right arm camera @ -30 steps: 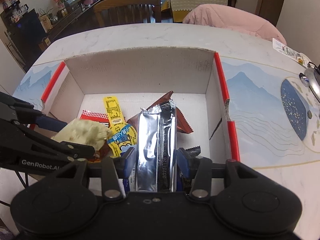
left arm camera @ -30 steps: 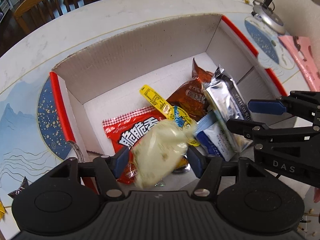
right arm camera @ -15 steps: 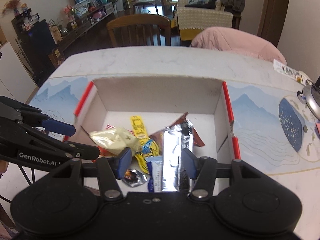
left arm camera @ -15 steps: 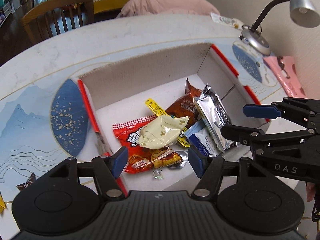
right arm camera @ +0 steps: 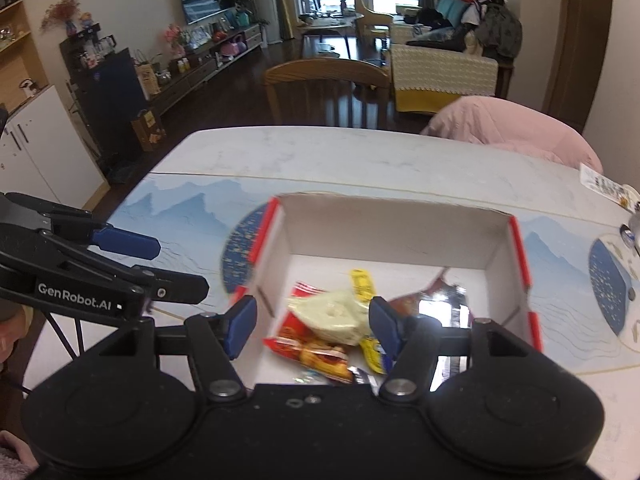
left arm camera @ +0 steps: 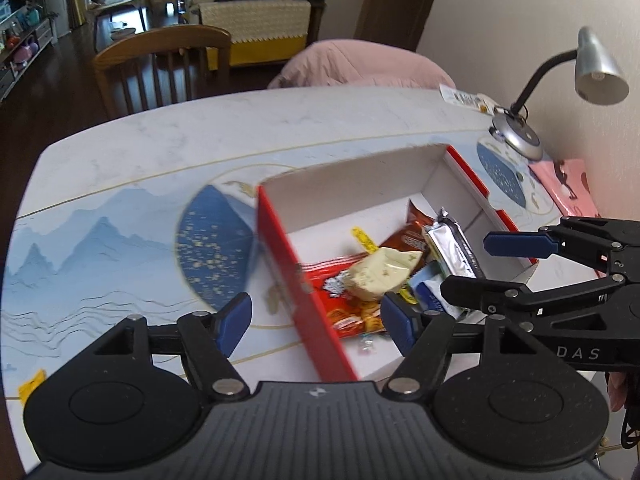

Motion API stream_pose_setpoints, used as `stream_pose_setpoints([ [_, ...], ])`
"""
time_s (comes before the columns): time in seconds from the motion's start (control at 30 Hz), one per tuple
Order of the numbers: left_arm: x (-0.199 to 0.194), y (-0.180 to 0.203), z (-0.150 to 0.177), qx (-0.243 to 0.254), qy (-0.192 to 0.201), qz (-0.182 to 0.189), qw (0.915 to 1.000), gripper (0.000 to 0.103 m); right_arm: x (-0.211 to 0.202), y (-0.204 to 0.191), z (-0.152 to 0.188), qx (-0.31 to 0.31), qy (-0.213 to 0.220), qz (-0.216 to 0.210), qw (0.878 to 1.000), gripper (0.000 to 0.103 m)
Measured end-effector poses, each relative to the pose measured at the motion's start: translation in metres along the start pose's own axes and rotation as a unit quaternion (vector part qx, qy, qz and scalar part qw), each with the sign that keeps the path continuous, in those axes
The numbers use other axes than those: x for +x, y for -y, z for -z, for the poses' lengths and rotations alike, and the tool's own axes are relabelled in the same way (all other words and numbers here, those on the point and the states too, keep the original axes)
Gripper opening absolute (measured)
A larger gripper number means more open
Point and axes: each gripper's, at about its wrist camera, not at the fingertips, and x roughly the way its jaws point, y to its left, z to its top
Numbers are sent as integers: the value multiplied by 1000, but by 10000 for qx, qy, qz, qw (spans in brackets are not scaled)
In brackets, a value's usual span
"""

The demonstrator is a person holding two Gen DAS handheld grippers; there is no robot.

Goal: Organize snacks
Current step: 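Withdraw both tools from the box toward the M&M triangle and yellow candy, then grasp the brown M&M chocolate triangle with the right tool while the left tool grasps the yellow candy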

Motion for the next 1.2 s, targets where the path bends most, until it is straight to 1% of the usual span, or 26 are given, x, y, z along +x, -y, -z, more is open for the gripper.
stream_pose_setpoints([
  [0.03, -4, -6, 2, -20, 24, -24, 10000, 72, 1, -6, -1, -21, 8, -28, 10000, 69],
  [0.1, -13, -19, 8, -86, 84, -78, 9999, 77, 2, -19, -3, -65, 43, -74, 9999, 76],
  [0.37, -41, -74, 30, -341, 229, -216, 9989, 81, 17, -71, -13, -259, 46, -262, 9993, 82],
  [0.57, -54, -122, 49, -571, 207, -346, 9976, 84, 31, -107, -15, -330, -9, -405, 9986, 84],
  [0.67, -58, -145, 58, -696, 194, -409, 9965, 85, 42, -127, -15, -386, -56, -487, 9980, 88],
  [0.8, -62, -175, 69, -833, 194, -487, 9951, 86, 57, -150, -15, -432, -136, -606, 9971, 99],
  [0.83, -62, -182, 71, -863, 188, -546, 9946, 87, 62, -155, -15, -438, -176, -634, 9969, 100],
  [0.97, -57, -212, 81, -1046, 111, -622, 9925, 87, 86, -173, -10, -476, -398, -784, 9950, 100],
  [1.13, -48, -254, 92, -1400, -97, -673, 9878, 87, 116, -190, -5, -586, -664, -804, 9928, 100],
  [1.2, -43, -265, 97, -1462, -169, -720, 9865, 87, 126, -196, -4, -680, -754, -795, 9917, 99],
])
